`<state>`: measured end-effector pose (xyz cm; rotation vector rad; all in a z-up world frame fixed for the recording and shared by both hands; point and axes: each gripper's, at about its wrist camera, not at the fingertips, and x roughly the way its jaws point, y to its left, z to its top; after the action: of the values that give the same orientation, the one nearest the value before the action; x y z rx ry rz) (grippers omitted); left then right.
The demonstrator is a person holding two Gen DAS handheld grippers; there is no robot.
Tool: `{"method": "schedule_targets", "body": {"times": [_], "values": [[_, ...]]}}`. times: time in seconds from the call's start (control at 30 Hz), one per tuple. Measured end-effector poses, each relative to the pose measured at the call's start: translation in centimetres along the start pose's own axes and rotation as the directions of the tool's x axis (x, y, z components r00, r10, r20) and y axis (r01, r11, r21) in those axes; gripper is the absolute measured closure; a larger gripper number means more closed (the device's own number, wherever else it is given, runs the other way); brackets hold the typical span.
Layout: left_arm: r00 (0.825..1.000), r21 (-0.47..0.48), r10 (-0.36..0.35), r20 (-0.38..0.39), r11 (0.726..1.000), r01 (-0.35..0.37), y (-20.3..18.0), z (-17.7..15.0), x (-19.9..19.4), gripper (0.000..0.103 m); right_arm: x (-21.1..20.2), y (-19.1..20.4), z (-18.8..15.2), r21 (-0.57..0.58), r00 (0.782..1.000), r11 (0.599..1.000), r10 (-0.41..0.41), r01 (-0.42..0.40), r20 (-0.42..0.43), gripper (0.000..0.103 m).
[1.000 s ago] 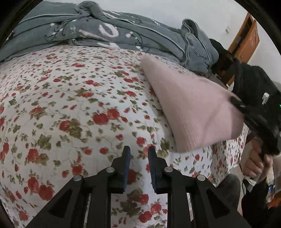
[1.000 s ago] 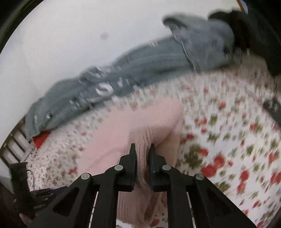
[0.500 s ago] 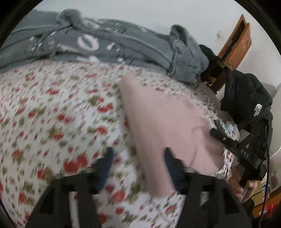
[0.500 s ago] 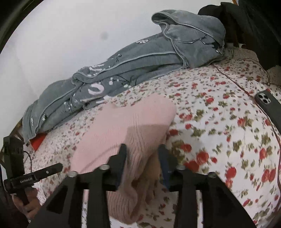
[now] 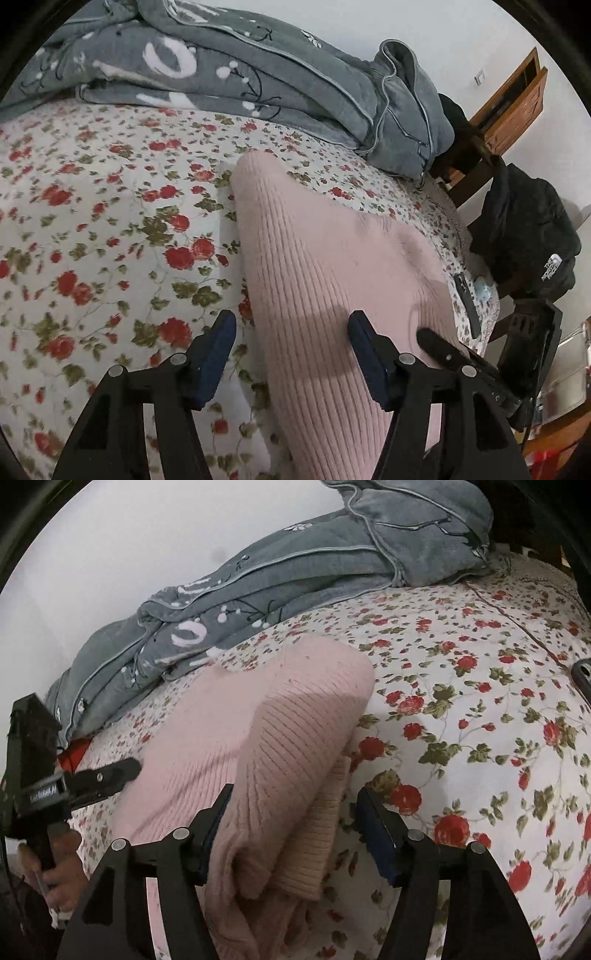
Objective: Fold small clothes
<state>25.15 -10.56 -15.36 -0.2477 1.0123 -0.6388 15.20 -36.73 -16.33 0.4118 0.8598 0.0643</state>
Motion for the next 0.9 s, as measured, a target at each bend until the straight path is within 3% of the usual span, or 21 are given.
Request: {"method": "schedule_targets", "body": {"times": [0.33, 0.47, 0.5, 0.57, 0.67, 0.73, 0.8, 0.9], "values": [[1.0, 0.019, 0.016, -0.009, 1.0, -0.016, -0.4, 0.6, 1.9, 0.054, 1.3, 0.0, 0.4, -0.017, 1.0, 1.0, 0.011, -0.011, -0.004, 0.04], [0.999, 0.036, 0.032, 0.015, 0.999, -0.032, -0.8, 0.5, 1.7, 0.065, 1.7, -0.3, 0.7, 0.012, 0.999, 0.999, 0.038, -0.038, -0.017, 0.04], [0.999, 0.036, 0.032, 0.024, 0.999, -0.033, -0.9, 0.6, 1.6, 0.069, 1.7, -0.3, 0.8, 0.023, 0.998, 0.998, 0.067, -0.067, -0.021, 0.05], [0.998, 0.039, 0.037, 0.051, 0.998, -0.039, -1.2, 0.6, 1.1, 0.073, 1.6, -0.4, 1.0, 0.054, 0.994, 0.993, 0.11, -0.108, -0.022, 0.06], [0.995, 0.067, 0.06, 0.078, 0.996, -0.065, -2.0, 0.8, 0.4, 0.078, 1.1, 0.3, 1.1, 0.05, 0.995, 0.994, 0.1, -0.1, 0.005, 0.072], [0.992, 0.09, 0.068, 0.105, 0.993, -0.078, -2.4, 1.1, -0.5, 0.083, 0.7, 1.0, 1.3, 0.04, 0.996, 0.995, 0.086, -0.087, 0.024, 0.075], [0.989, 0.095, 0.072, 0.13, 0.992, -0.085, -2.2, 1.4, -1.5, 0.095, 0.0, 1.9, 1.7, 0.03, 0.996, 0.997, 0.076, -0.078, 0.05, 0.076], [0.989, 0.083, 0.052, 0.139, 0.995, -0.064, -1.1, 2.3, -2.9, 0.097, -0.3, 3.2, 2.5, 0.029, 0.993, 0.995, 0.088, -0.091, 0.08, 0.077]]}}
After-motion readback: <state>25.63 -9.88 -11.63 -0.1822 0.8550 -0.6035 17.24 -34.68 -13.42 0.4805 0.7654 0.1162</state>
